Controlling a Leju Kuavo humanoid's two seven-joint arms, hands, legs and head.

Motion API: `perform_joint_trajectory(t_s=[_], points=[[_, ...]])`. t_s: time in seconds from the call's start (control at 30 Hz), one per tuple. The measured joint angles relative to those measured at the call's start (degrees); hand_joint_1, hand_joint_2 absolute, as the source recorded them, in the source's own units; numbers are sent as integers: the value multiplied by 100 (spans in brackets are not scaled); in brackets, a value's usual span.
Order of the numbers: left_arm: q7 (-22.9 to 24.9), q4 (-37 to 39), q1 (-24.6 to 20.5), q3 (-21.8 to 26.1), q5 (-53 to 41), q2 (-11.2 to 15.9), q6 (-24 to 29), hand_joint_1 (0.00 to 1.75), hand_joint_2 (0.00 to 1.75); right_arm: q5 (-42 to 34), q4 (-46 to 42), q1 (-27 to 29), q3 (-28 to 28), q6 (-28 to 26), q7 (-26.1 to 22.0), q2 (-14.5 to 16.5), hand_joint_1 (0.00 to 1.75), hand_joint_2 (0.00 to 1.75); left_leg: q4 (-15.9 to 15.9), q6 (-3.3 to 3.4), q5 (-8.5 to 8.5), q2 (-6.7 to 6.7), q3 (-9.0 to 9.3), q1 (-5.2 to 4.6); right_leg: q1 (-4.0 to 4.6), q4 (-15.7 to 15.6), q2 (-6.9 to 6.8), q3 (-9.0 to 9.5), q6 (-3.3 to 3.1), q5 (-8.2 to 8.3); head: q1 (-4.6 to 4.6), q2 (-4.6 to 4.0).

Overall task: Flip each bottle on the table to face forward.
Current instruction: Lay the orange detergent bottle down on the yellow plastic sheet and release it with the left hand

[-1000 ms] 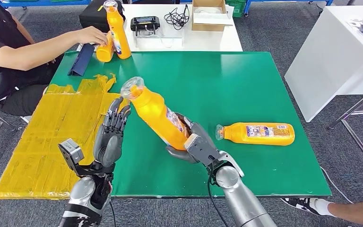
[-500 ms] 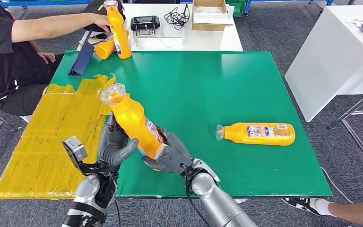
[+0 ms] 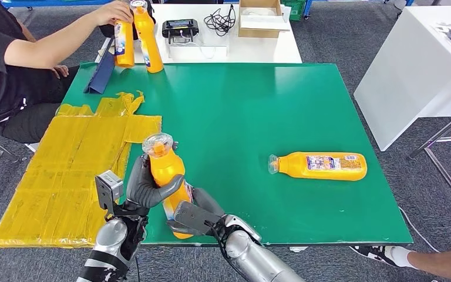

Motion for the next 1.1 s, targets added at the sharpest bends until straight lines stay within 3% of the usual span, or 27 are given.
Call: perform_joint_trajectory(t_s=[0.4, 0.53, 0.67, 0.8, 0.97, 1.1], points=[[-97, 176, -8, -71, -253, 87, -55, 175, 175, 146, 307, -53, 54, -12, -98, 0, 175, 175, 0, 0, 0, 0, -1, -3, -3, 0, 0, -1, 0, 0, -1, 0], [-212, 192, -7, -75, -351, 96, -37, 175, 175, 371, 335, -69, -6, -214, -158, -1, 0, 175, 0, 1, 0, 0, -1, -4, -3, 0, 0, -1, 0, 0, -1, 0], [-431, 23, 53, -93, -884, 105, 372, 175, 175, 741, 171, -70, -152, -572, -106, -101, 0, 175, 0, 2, 1, -1, -3, -4, -4, 1, -1, -1, 0, 0, -1, 0], [-708, -460, 297, -81, -1837, 135, 1335, 175, 175, 1196, -595, 1, -517, -681, 122, -556, 0, 175, 1, 2, 1, -12, -5, -9, -8, 0, -12, 0, 0, 0, 1, 0], [-847, -1167, 769, -92, -3514, 158, 2949, 175, 175, 1736, -1798, 365, -1169, -630, 281, -1326, 0, 175, 2, 5, 0, -19, -7, -23, -23, -2, -21, -1, 3, -2, 0, 0], [-401, -1558, 1117, -328, -5692, 172, 4709, 175, 175, 1802, -2606, 745, -1750, -345, 223, -2009, 0, 175, 2, 12, -4, -30, -12, -34, -38, -5, -30, -1, 14, -9, -1, 0]])
